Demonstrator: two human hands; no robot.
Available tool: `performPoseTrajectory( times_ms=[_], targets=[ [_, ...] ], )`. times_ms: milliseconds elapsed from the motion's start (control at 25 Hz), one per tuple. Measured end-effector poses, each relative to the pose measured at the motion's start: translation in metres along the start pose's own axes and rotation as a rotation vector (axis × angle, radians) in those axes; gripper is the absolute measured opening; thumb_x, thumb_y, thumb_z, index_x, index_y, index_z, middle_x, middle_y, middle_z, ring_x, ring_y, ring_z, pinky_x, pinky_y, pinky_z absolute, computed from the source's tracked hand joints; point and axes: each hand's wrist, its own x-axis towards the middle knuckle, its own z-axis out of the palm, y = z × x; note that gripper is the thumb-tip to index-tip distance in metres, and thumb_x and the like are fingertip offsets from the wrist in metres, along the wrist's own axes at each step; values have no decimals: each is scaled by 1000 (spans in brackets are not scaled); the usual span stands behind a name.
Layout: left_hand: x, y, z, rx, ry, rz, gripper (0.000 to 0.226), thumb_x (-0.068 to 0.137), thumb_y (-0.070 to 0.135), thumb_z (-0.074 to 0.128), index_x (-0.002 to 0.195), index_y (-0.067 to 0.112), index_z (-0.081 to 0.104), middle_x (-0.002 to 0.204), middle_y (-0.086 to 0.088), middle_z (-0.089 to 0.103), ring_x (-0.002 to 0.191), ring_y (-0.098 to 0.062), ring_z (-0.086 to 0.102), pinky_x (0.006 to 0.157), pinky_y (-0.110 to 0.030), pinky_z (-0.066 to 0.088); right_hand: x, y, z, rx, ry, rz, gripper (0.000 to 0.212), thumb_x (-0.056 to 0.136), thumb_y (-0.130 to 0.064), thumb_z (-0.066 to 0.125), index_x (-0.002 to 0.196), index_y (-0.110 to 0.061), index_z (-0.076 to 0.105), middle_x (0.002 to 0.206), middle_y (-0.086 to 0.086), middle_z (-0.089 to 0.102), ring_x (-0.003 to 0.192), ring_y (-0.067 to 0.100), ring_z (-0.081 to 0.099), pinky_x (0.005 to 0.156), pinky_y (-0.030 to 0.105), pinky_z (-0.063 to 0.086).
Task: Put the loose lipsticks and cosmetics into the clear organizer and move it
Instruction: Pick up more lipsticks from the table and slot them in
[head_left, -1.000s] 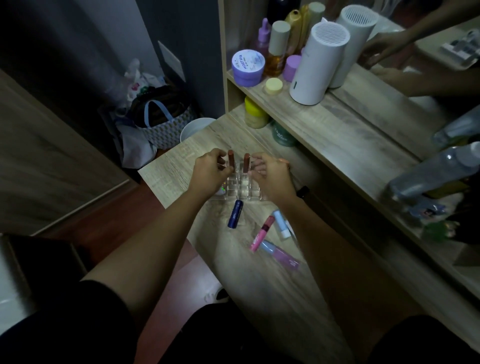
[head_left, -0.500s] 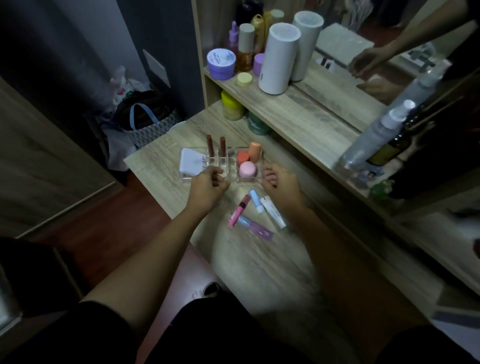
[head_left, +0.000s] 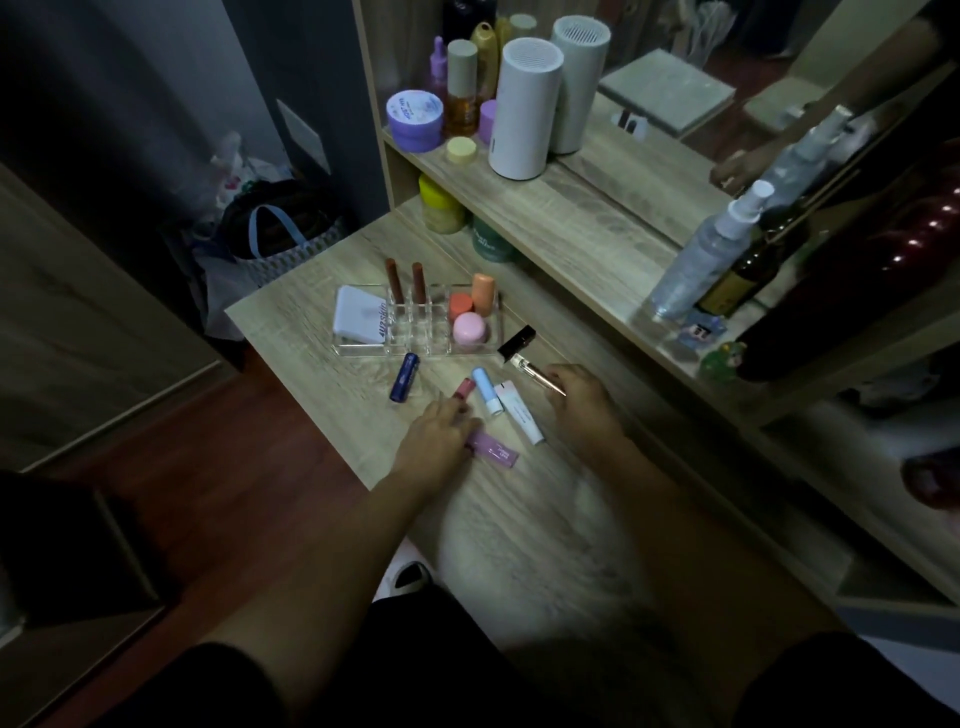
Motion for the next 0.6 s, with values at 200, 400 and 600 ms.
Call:
performPoseTrajectory(
  times_ms=[200,400,600],
  targets=[
    [12,-8,-8,220,-28,109,39,85,30,58,122,19,57,141,-10,42,118,-27,43,92,-40,41,29,-4,6,-165,-116,53,30,90,-12,57,119,-4,57,119,19,59,109,34,56,94,37,46],
    [13,-22,-35,101,-48,168,37,84,29,64,118,13,62,127,-10,56,113,-28,48,97,-36,40,18,-7,-3,-138,-80,92,18,91,-14,55,108,-9,60,112,13,58,94,24,57,82,31,47],
    [12,-53,-98,-290,-88,126,21,80,17,72,97,8,66,89,-8,69,77,-24,63,68,-32,47,15,-51,-23,483,-11,38,36,90,-9,57,125,-14,49,98,-3,61,87,13,60,75,30,53]
  ],
)
